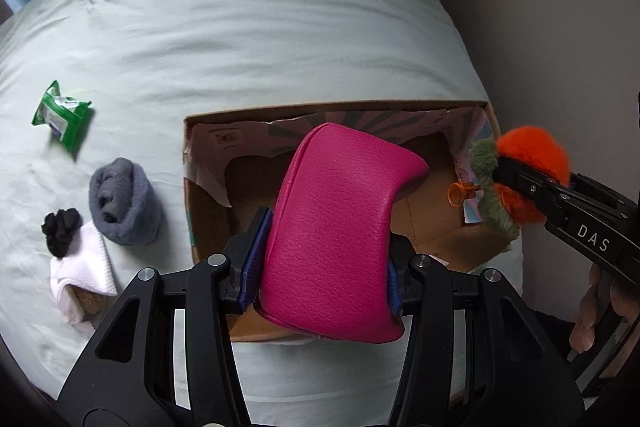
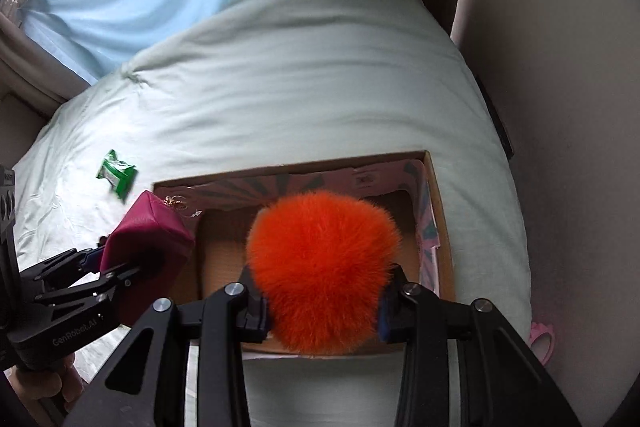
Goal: Organize soft objects
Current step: 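Carry the pink pouch and orange pom-pom over the cardboard box with both tools, then open both tools to drop the pouch and pom-pom into the box, lift away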
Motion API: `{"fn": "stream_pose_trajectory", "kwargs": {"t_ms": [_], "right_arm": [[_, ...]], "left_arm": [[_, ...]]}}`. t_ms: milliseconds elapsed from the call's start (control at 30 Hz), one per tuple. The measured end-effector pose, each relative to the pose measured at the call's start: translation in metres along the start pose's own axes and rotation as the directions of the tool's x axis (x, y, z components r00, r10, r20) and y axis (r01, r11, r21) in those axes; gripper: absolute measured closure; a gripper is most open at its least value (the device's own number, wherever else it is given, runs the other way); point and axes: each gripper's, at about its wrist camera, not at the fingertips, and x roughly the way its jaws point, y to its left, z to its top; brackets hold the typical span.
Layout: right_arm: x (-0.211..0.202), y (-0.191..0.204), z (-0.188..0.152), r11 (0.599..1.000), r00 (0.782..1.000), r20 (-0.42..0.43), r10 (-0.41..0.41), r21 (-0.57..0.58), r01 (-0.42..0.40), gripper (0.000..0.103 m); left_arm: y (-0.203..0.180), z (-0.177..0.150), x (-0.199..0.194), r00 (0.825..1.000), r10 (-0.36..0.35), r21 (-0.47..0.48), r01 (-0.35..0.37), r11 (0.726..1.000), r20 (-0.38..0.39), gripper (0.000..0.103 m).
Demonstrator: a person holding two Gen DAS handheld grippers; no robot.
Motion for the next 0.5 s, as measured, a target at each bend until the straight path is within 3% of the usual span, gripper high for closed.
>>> {"fn": "stream_pose_trajectory", "kwargs": {"t_ms": [233, 367, 400, 467, 500], "right_arm": [[0.049, -0.013, 0.007, 1.0, 0.995, -0.094, -0.018, 0.005, 0.018, 0.068], [0.066, -0.014, 0.009, 1.0, 0.992, -0.126, -0.013, 0.018, 0.016, 0.068], [0.068, -0.014, 0.01, 1.0, 0.991, -0.129, -0.02, 0.019, 0.023, 0.064], [0.069, -0.013, 0.012, 0.998, 0.992, -0.114, -0.058, 0.012, 0.06, 0.053], [0.07, -0.014, 0.013, 0.998, 0.991, -0.115, -0.061, 0.01, 0.063, 0.032]], "left_arm": [[-0.012, 0.008, 0.048, 0.995, 0.039, 0.021, -0.037, 0.999, -0.089, 0.059], [-0.021, 0.01, 0.057, 0.993, 0.06, 0.074, -0.053, 0.996, -0.1, 0.057], [-0.024, 0.009, 0.054, 0.995, 0.055, 0.081, -0.048, 0.996, -0.087, 0.049], [-0.026, 0.011, 0.048, 0.996, 0.069, 0.086, -0.064, 0.994, -0.059, 0.016], [-0.026, 0.011, 0.045, 0.996, 0.079, 0.09, -0.075, 0.993, -0.043, 0.001]]}}
